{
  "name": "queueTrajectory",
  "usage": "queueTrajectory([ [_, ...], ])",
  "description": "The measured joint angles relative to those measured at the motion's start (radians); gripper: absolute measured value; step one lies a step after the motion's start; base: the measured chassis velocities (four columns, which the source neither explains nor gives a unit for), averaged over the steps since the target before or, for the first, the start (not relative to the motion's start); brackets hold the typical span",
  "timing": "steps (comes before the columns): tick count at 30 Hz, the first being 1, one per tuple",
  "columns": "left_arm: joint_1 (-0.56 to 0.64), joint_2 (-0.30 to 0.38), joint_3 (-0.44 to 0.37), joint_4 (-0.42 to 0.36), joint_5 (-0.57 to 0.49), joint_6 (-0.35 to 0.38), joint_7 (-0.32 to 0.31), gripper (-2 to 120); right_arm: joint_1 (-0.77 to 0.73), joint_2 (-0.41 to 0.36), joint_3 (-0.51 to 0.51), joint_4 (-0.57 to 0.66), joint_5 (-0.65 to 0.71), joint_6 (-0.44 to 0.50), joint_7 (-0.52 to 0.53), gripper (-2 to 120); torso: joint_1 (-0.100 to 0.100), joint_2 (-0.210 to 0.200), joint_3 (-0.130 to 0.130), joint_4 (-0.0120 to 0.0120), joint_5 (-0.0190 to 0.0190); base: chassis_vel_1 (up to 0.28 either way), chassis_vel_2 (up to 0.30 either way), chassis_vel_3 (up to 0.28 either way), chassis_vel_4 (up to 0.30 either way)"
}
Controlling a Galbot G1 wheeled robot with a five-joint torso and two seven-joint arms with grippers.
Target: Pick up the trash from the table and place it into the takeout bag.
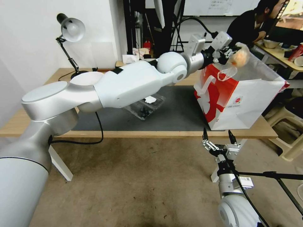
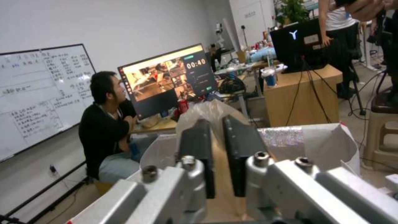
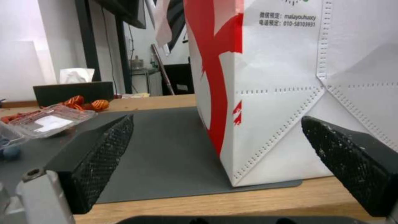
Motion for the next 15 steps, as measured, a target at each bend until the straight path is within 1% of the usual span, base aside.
queueTrajectory([
  [1,0.000,0.000,0.000,0.000,0.000,0.000,0.000,10,0.000,0.000,0.000,0.000,0.000,0.000,0.000,100,0.000,0.000,0.000,0.0000,0.0000,0.000,0.000,0.000,0.000],
  [2,-0.002,-0.002,0.003,0.001,0.000,0.001,0.000,17,0.000,0.000,0.000,0.000,0.001,0.000,0.000,100,0.000,0.000,0.000,-0.0001,0.0000,0.000,0.000,0.000,0.000],
  [4,-0.005,-0.005,0.008,0.005,0.002,0.002,-0.001,25,0.000,0.000,0.001,0.000,0.002,0.001,0.000,100,0.000,0.000,0.000,-0.0002,0.0001,0.000,0.000,0.000,0.000],
  [5,-0.005,-0.005,0.008,0.005,0.002,0.002,-0.001,25,0.000,0.000,0.001,0.000,0.002,0.001,0.000,100,0.000,0.000,0.000,-0.0002,0.0001,0.000,0.000,0.000,0.000],
  [8,-0.007,-0.006,0.010,0.008,0.002,0.004,-0.001,39,0.001,0.000,0.001,0.000,0.002,0.002,0.000,100,0.000,0.000,0.000,0.0000,0.0000,0.000,0.000,0.000,0.000],
  [10,-0.007,-0.006,0.010,0.008,0.002,0.004,-0.001,41,0.001,0.000,0.001,0.000,0.003,0.002,0.000,100,0.000,0.000,0.000,0.0000,0.0001,0.000,0.000,0.000,0.000],
  [13,-0.002,0.001,0.001,0.004,0.002,0.003,-0.003,58,0.001,-0.002,0.004,0.000,0.004,0.002,0.001,100,0.000,0.000,0.000,-0.0002,0.0001,0.000,0.000,0.000,0.000],
  [14,-0.002,0.001,0.001,0.004,0.002,0.003,-0.003,58,0.001,-0.002,0.004,0.000,0.004,0.002,0.001,100,0.000,0.000,0.000,-0.0002,0.0001,0.000,0.000,0.000,0.000],
  [15,0.002,0.006,-0.005,0.001,0.002,0.003,-0.005,64,0.001,-0.003,0.004,0.000,0.005,0.002,0.001,100,0.000,0.000,0.000,-0.0002,0.0001,0.000,0.000,0.000,0.000],
])
